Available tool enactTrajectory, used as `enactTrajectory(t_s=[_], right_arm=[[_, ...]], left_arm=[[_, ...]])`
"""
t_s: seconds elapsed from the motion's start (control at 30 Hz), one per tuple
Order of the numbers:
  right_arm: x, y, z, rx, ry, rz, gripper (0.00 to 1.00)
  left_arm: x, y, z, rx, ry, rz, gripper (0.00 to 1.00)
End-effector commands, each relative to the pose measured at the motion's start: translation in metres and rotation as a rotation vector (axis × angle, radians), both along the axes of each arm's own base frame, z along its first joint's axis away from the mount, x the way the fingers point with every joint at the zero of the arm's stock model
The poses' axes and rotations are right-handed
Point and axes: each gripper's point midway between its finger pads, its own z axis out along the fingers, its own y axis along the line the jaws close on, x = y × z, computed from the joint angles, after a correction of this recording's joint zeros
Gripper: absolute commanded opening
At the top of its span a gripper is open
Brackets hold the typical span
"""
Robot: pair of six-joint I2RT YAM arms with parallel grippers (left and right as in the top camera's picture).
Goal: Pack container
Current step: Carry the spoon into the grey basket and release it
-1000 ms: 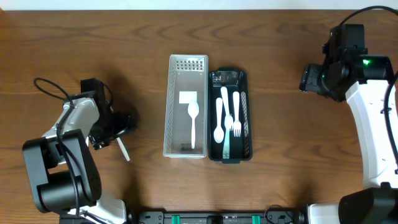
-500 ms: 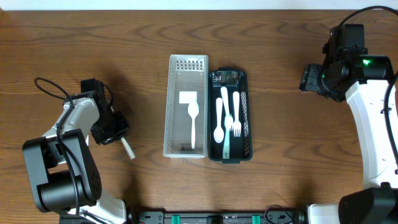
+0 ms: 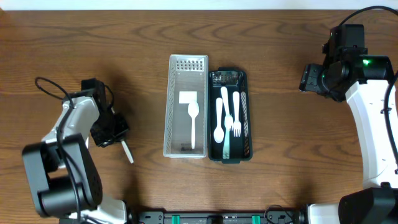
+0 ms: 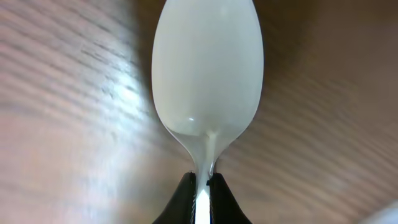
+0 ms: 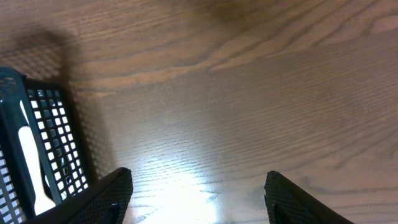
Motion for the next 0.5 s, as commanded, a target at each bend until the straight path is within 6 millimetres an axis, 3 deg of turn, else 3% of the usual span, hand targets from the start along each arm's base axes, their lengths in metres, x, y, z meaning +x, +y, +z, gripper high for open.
enactTrajectory(t_s=[0.0,0.13,0.23,0.33,0.47], right_arm=[[0.000,-0.003,-0.003,-0.011,0.010,0.004,0.71],[0.000,-0.003,-0.003,-0.011,0.010,0.004,0.71],[0.000,-0.003,-0.003,-0.011,0.009,0.004,0.71],[0.000,-0.003,-0.003,-0.011,0.009,0.004,0.71],[0.000,-0.003,-0.003,-0.011,0.010,0.004,0.72]], left_arm=[[0.033,-0.018,0.060,0.031,-0.182,-0.101,0.06],[0.039,-0.068,0.117,0.026,-0.324,-0.267,0.06],[0.035,-0.111,0.143,0.002,-0.410,-0.398,0.06],[0.025,-0.150,0.147,-0.021,-0.434,-0.498,0.06],[0.018,-0.183,0.130,-0.021,-0.396,-0.596,0.06]])
